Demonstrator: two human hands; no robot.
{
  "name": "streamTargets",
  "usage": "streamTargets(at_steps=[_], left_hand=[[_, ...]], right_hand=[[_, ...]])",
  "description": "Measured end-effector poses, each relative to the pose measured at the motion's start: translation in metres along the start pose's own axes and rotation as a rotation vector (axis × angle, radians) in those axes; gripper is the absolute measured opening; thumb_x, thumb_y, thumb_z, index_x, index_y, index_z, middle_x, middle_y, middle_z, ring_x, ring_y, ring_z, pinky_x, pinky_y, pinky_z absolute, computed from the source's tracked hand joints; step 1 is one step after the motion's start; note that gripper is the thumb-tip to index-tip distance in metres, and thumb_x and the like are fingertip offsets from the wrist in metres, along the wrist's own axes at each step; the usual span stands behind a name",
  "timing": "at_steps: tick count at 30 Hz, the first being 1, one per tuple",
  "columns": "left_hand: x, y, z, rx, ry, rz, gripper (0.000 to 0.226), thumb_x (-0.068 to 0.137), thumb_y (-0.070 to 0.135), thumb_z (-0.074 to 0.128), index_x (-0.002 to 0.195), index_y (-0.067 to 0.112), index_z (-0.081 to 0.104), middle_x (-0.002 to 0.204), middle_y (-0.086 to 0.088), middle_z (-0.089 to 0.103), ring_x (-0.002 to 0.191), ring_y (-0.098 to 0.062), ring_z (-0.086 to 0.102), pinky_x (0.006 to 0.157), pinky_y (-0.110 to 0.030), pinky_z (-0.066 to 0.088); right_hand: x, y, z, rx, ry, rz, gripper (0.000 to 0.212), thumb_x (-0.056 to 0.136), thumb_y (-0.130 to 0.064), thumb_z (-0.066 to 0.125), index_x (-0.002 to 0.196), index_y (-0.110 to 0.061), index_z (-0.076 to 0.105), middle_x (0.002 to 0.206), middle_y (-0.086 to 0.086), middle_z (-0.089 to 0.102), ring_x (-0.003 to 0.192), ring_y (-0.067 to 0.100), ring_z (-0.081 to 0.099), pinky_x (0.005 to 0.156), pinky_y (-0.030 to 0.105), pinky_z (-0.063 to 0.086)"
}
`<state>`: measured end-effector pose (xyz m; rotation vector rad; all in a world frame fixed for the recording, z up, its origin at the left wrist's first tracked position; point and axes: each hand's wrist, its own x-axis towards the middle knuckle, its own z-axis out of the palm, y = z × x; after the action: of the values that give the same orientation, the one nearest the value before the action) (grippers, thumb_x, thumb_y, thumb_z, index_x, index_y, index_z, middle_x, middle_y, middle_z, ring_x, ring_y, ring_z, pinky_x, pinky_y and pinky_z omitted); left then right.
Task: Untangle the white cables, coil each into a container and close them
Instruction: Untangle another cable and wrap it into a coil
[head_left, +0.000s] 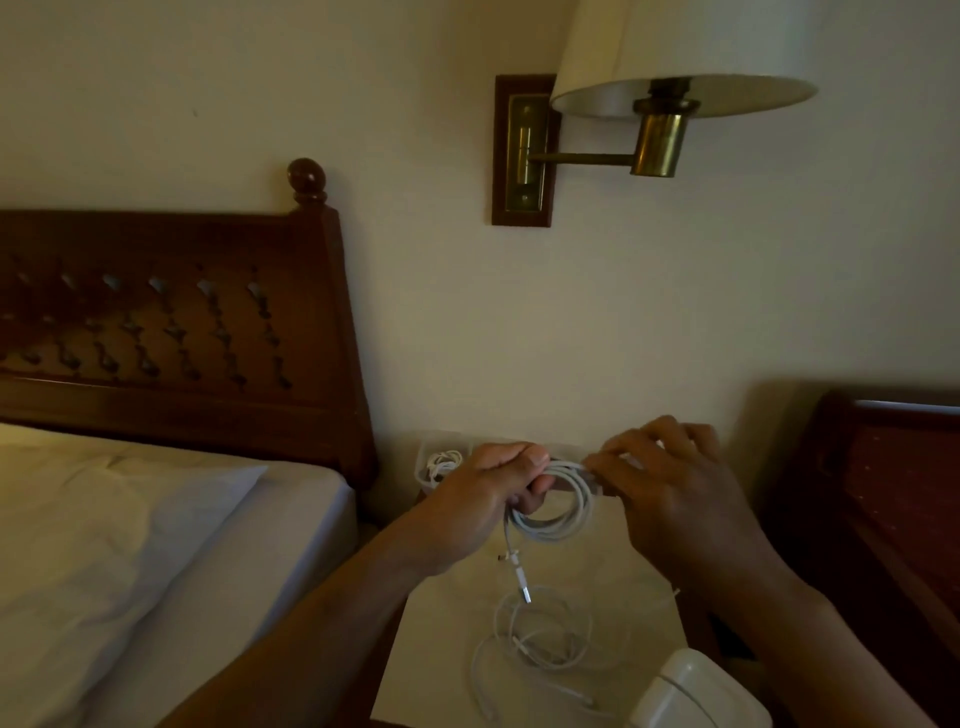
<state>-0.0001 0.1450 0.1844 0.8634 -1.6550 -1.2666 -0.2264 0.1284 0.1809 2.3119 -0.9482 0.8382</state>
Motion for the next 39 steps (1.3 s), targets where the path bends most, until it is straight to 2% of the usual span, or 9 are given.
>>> streamTargets(at_steps=[5, 9, 12, 15, 20, 25, 30, 36, 39], left_hand=[[0.000, 0.003, 0.004, -0.077, -0.054, 0.018, 0.033, 0.109, 0.027, 0.039, 0.080, 0.011, 0.045, 0.066, 0.013, 0.040, 0.061, -0.006, 0.033, 0.069, -0.022, 0.031], [0.002, 0.009, 0.001, -0.069, -0.046, 0.034, 0.034, 0.107, 0.031, 0.039, 0.080, 0.011, 0.046, 0.065, 0.014, 0.041, 0.062, -0.008, 0.032, 0.066, -0.018, 0.031], [0.005, 0.009, 0.004, -0.007, -0.043, 0.037, 0.036, 0.107, 0.033, 0.039, 0.078, 0.012, 0.047, 0.067, 0.011, 0.037, 0.063, -0.011, 0.030, 0.066, -0.018, 0.031], [0.007, 0.010, 0.006, 0.026, -0.038, 0.038, 0.038, 0.106, 0.035, 0.039, 0.077, 0.014, 0.049, 0.069, -0.002, 0.034, 0.063, -0.012, 0.030, 0.065, -0.019, 0.030], [0.011, 0.008, 0.006, 0.054, -0.020, 0.033, 0.037, 0.105, 0.036, 0.041, 0.075, 0.016, 0.050, 0.069, 0.005, 0.041, 0.064, -0.011, 0.034, 0.067, -0.019, 0.033], [0.012, -0.001, 0.007, 0.067, 0.088, 0.016, 0.038, 0.102, 0.039, 0.042, 0.072, 0.020, 0.053, 0.069, -0.002, 0.040, 0.066, -0.014, 0.034, 0.067, -0.026, 0.030], [0.012, -0.004, 0.002, 0.050, 0.186, -0.001, 0.039, 0.101, 0.042, 0.043, 0.068, 0.025, 0.054, 0.069, -0.002, 0.038, 0.065, -0.015, 0.035, 0.068, -0.029, 0.032], [0.013, -0.007, 0.009, 0.092, 0.232, -0.007, 0.043, 0.103, 0.042, 0.043, 0.065, 0.030, 0.058, 0.075, -0.006, 0.053, 0.075, -0.022, 0.050, 0.077, -0.038, 0.040], [0.012, -0.008, 0.011, 0.100, 0.248, 0.032, 0.046, 0.111, 0.030, 0.039, 0.069, 0.027, 0.058, 0.072, -0.002, 0.053, 0.071, -0.018, 0.050, 0.072, -0.033, 0.042]], right_hand=[[0.011, -0.006, 0.005, 0.344, 0.060, 0.180, 0.051, 0.075, 0.024, 0.069, 0.115, -0.005, 0.075, 0.106, 0.010, 0.070, 0.088, 0.023, 0.069, 0.068, 0.041, 0.060], [0.016, -0.011, 0.007, 0.716, 0.185, 0.608, 0.021, 0.089, -0.002, 0.073, 0.103, -0.017, 0.080, 0.097, -0.002, 0.076, 0.085, 0.012, 0.073, 0.076, 0.035, 0.061], [0.019, -0.019, 0.009, 1.117, 0.243, 0.867, 0.020, 0.094, -0.003, 0.068, 0.095, -0.020, 0.080, 0.081, 0.001, 0.079, 0.076, 0.020, 0.077, 0.068, 0.032, 0.064], [0.021, -0.025, 0.008, 1.244, 0.322, 0.933, 0.017, 0.093, -0.006, 0.069, 0.095, -0.019, 0.080, 0.078, 0.007, 0.078, 0.071, 0.023, 0.077, 0.061, 0.021, 0.059], [0.022, -0.025, 0.007, 1.546, 0.216, 1.086, 0.015, 0.082, -0.016, 0.076, 0.097, -0.016, 0.080, 0.089, 0.019, 0.078, 0.081, 0.034, 0.077, 0.068, 0.032, 0.062], [0.022, -0.025, 0.007, 1.500, 0.151, 1.033, 0.018, 0.087, -0.002, 0.071, 0.084, -0.016, 0.082, 0.090, 0.009, 0.079, 0.084, 0.029, 0.078, 0.069, 0.028, 0.061], [0.018, -0.021, 0.008, 1.399, -0.111, 0.941, 0.036, 0.098, 0.004, 0.050, 0.105, -0.014, 0.080, 0.103, 0.006, 0.079, 0.103, 0.024, 0.074, 0.100, 0.048, 0.056], [0.018, -0.031, -0.003, 1.398, -0.212, 0.741, 0.045, 0.076, -0.013, 0.053, 0.113, -0.018, 0.078, 0.111, 0.005, 0.077, 0.109, 0.021, 0.071, 0.095, 0.035, 0.056], [0.010, -0.035, -0.001, 1.437, -0.133, 0.774, 0.059, 0.083, -0.010, 0.057, 0.142, -0.016, 0.056, 0.115, 0.003, 0.075, 0.113, 0.019, 0.069, 0.097, 0.040, 0.055]])
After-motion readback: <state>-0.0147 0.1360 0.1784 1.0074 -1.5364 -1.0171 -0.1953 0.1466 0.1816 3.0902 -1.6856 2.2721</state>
